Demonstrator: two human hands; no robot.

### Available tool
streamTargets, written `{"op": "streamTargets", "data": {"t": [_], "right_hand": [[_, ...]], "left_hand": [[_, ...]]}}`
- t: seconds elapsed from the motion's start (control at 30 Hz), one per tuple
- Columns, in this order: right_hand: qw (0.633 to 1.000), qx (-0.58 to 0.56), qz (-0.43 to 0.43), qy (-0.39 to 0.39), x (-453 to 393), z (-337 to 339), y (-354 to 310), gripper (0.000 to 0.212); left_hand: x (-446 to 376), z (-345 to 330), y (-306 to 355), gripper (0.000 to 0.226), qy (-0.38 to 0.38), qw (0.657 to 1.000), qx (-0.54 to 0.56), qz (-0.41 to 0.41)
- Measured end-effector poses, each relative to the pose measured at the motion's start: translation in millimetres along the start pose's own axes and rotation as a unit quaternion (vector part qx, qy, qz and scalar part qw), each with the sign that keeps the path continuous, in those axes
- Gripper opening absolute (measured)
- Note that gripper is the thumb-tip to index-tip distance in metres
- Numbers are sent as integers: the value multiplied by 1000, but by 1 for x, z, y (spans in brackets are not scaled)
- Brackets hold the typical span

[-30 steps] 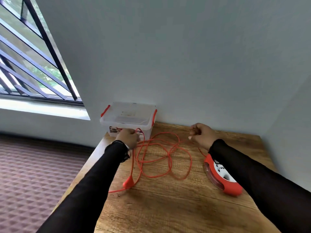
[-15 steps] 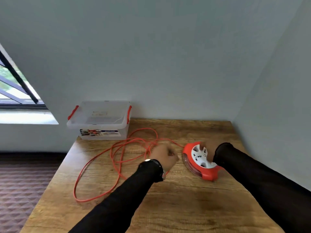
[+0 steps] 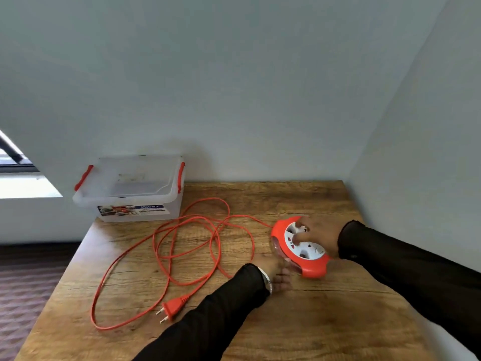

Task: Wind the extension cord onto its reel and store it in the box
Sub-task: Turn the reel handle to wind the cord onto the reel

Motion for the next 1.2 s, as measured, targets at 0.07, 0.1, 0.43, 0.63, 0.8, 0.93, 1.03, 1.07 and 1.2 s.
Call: {"op": "streamTargets", "data": {"t": [0.07,0.1,0.43,0.63,0.8,0.93,1.03,1.07,1.2], "right_hand": [[998,51,42,-2,1,0,2,55],[995,74,64,-3,2,0,2,55],[978,158,132,-25,-12,1,0,41],[983,134,122,42,-16,4,-9,53],[992,69,89,52,-18,2,-19,52],[996,59,65,26,-20,7,-23,56],[996,60,16,70,-18,13,-28,57],[995,49,-8,89,-18,13,-30,57],[977,-20,-106,186,-16,13,-39,60]], "left_hand": [[-4,2,1,7,9,1000,1,0],[-6,3,1,7,15,1000,1,-1],[-12,13,9,20,30,998,21,-41],[-6,33,24,24,-1,998,28,-52],[4,46,36,30,-1,998,8,-68],[9,48,35,28,13,995,11,-102],[13,49,35,28,28,986,29,-163],[16,50,36,29,36,981,30,-187],[29,55,40,37,76,958,29,-275]]}}
Point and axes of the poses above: each hand's wrist, its own x-axis away from the middle knuckle, its own z-axis out of the back of the hand, y = z × x, the point moved 2 cm from there along -x, towards the middle knuckle, and after that the axes turned 2 degrees about y, right-handed, at the moved point
